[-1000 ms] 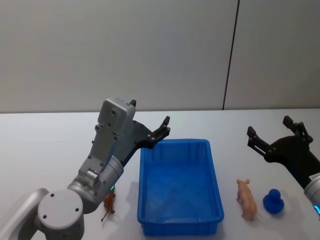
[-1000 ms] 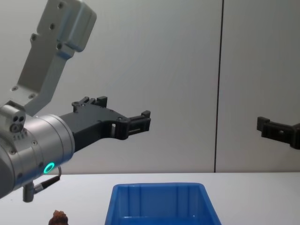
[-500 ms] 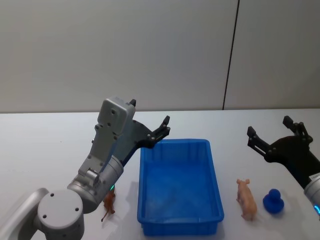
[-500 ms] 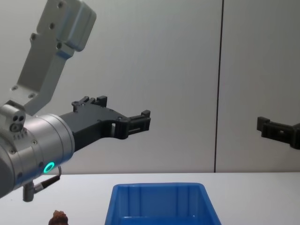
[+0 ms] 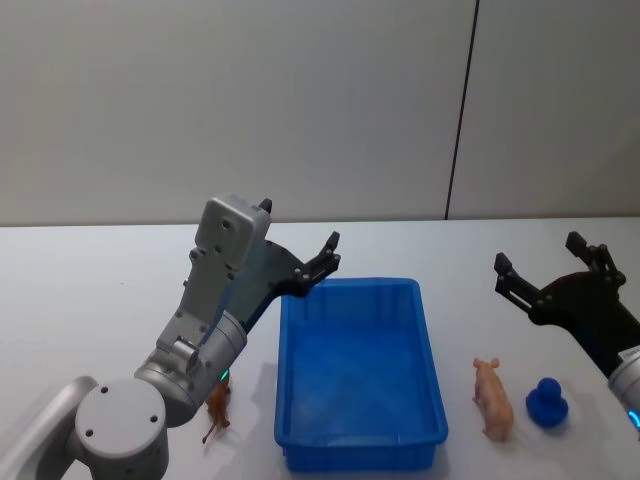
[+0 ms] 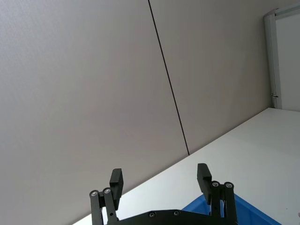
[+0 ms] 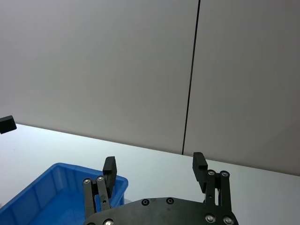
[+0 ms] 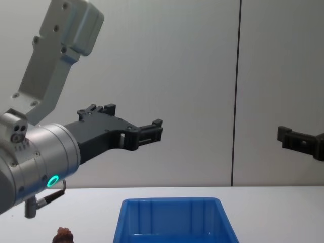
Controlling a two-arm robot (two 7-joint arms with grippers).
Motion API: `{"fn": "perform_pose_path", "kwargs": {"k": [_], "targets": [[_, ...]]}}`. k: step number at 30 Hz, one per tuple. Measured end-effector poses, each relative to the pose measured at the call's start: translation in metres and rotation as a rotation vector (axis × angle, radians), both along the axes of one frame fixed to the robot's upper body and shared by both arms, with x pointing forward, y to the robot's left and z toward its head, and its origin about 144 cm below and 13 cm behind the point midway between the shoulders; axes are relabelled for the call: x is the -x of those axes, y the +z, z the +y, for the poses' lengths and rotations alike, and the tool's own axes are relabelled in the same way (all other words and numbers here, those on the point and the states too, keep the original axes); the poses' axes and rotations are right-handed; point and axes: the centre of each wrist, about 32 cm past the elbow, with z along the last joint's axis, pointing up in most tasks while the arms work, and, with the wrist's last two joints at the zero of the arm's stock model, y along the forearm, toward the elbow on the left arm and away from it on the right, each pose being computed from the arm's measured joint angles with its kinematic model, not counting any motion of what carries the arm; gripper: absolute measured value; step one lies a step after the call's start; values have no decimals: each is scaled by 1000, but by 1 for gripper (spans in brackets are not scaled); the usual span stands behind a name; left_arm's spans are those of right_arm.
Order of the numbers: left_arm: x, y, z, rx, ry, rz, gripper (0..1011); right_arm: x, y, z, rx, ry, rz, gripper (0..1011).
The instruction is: Pick up the two dolls from the table and place them into the box.
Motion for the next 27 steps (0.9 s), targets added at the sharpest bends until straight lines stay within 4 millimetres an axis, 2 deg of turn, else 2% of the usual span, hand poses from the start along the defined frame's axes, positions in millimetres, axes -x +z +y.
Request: {"fn": "perform_pose_path", "kwargs": {"k": [9, 27], "targets": [[0, 0, 0, 0, 0, 0, 1001, 5, 1, -6, 6, 10, -1, 1001], [0, 0, 0, 0, 0, 0, 1001, 50, -11, -47, 102, -22, 165, 1001]]}}
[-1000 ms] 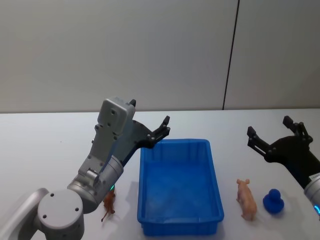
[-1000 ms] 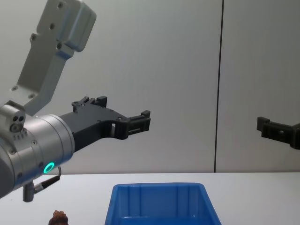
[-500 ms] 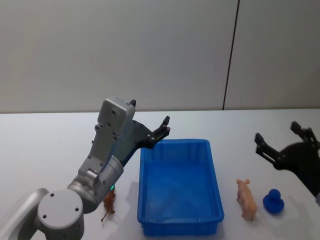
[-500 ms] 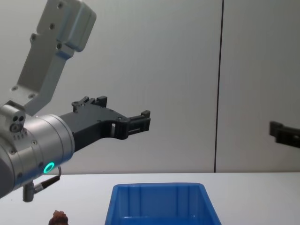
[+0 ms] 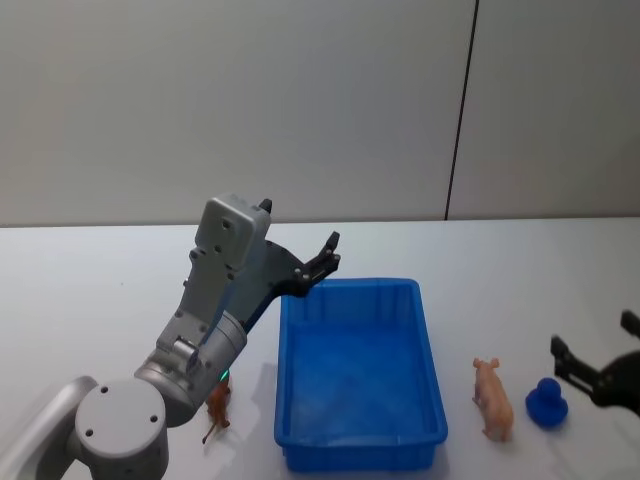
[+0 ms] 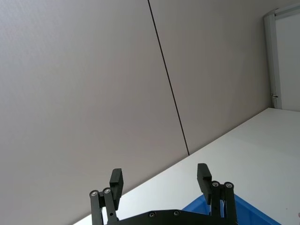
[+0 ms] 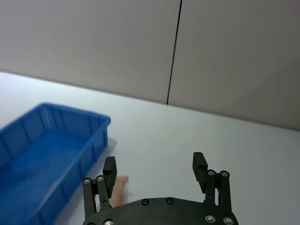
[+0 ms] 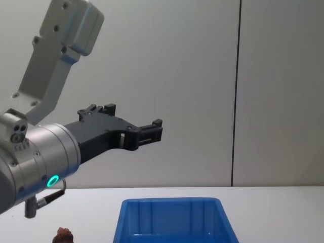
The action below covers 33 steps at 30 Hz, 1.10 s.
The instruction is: Pick up the two dolls from the table and place them into the box.
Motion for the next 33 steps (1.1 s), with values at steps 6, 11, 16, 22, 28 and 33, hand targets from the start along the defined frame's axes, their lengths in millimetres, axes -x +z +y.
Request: {"fn": "perform_pose_path", "kwargs": {"k": [6, 11, 16, 22, 28, 33], "targets": [[0, 0, 0, 0, 0, 0, 1001, 5, -8, -6, 61, -4, 72, 1001], [0, 0, 0, 0, 0, 0, 1001, 5, -15, -7, 112, -5, 122, 1001], [0, 0, 0, 0, 0, 0, 1001, 0, -24, -6, 160, -4, 163, 1001], [0, 0, 0, 0, 0, 0, 1001, -8, -33, -4, 199, 1, 188, 1001], [0, 0, 0, 0, 0, 0, 1001, -19, -43, 0, 227, 4, 207, 1001], [0, 0, 0, 0, 0, 0, 1001, -29, -51, 4, 246, 6, 220, 1001]]}}
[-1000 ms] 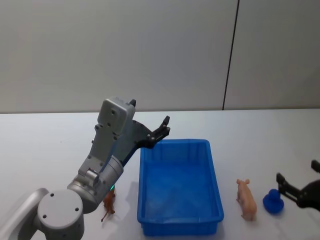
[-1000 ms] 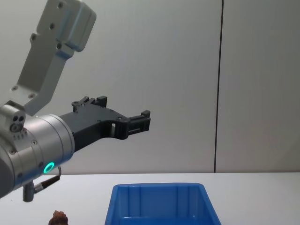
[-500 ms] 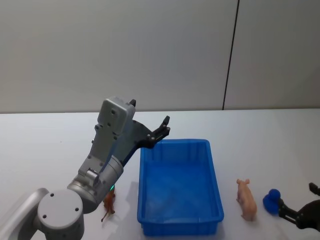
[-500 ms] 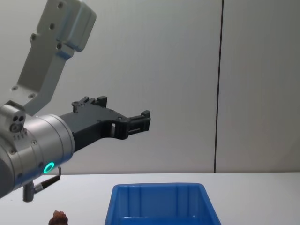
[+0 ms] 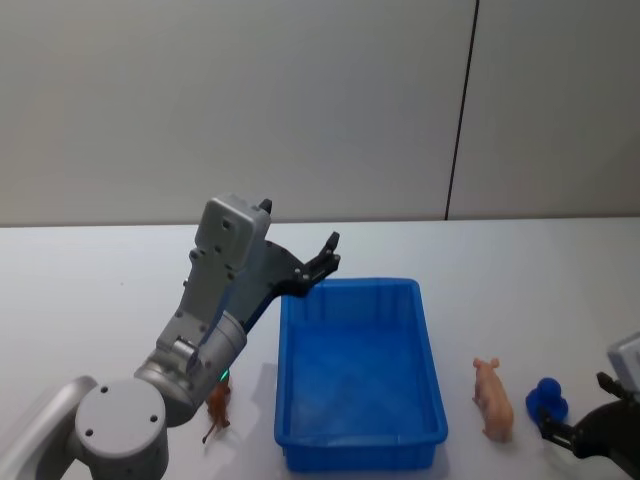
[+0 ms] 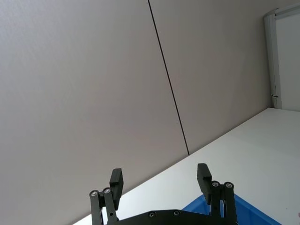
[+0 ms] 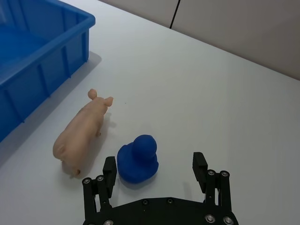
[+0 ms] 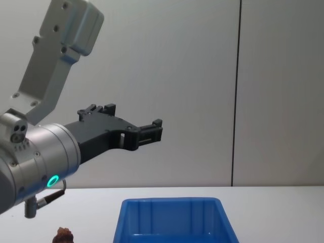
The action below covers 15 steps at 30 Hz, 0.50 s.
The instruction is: Pick up the two dolls from the table and place them into the box.
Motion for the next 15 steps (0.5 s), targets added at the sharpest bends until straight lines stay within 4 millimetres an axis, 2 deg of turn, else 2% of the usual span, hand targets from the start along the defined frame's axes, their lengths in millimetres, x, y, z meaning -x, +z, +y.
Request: {"fn": "perform_pose_path", "kwargs": {"k": [12, 15], "targets": [[0, 0, 0, 0, 0, 0, 1001, -21, -16, 12, 6, 1, 28, 999], [0, 0, 0, 0, 0, 0, 1001, -24, -18, 14, 5, 3, 30, 941]]}}
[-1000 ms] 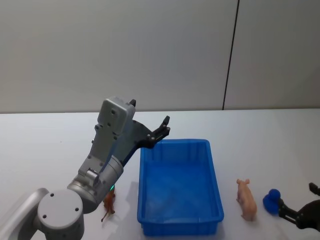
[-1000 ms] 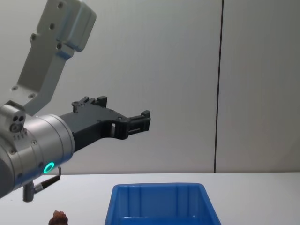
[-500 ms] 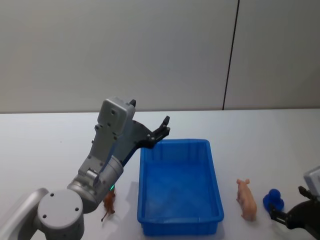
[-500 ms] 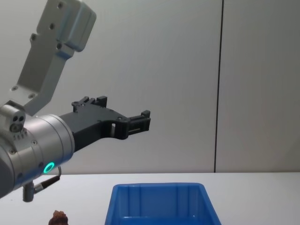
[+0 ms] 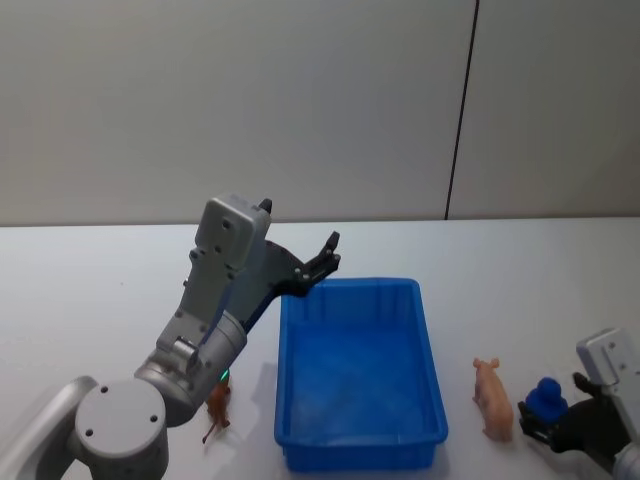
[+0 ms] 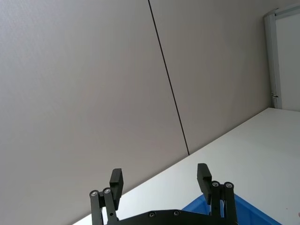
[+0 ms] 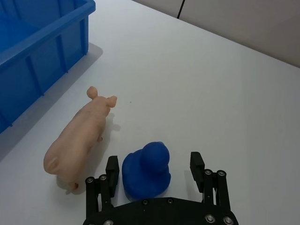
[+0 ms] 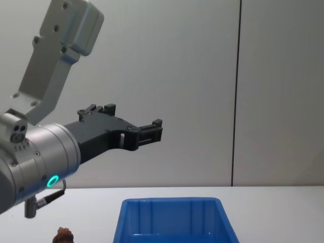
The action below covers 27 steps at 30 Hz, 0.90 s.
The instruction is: Pick up the two dolls from the table and place them into the box.
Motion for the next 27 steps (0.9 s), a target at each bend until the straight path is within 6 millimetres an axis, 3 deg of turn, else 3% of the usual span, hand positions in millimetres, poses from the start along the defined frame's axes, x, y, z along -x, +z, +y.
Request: {"fn": "perform_pose_path", "kwargs": {"k": [3, 11, 16, 27], "targets": [[0, 0, 0, 0, 0, 0, 1001, -2, -1, 1, 0, 1, 2, 903], [0, 0, 0, 0, 0, 0, 1001, -7, -5, 5, 0, 3, 9, 623], [0, 0, 0, 0, 0, 0, 1001, -9, -6, 6, 0, 4, 10, 501], [0, 0, 0, 0, 0, 0, 1001, -9, -6, 6, -4, 7, -3, 419]]}}
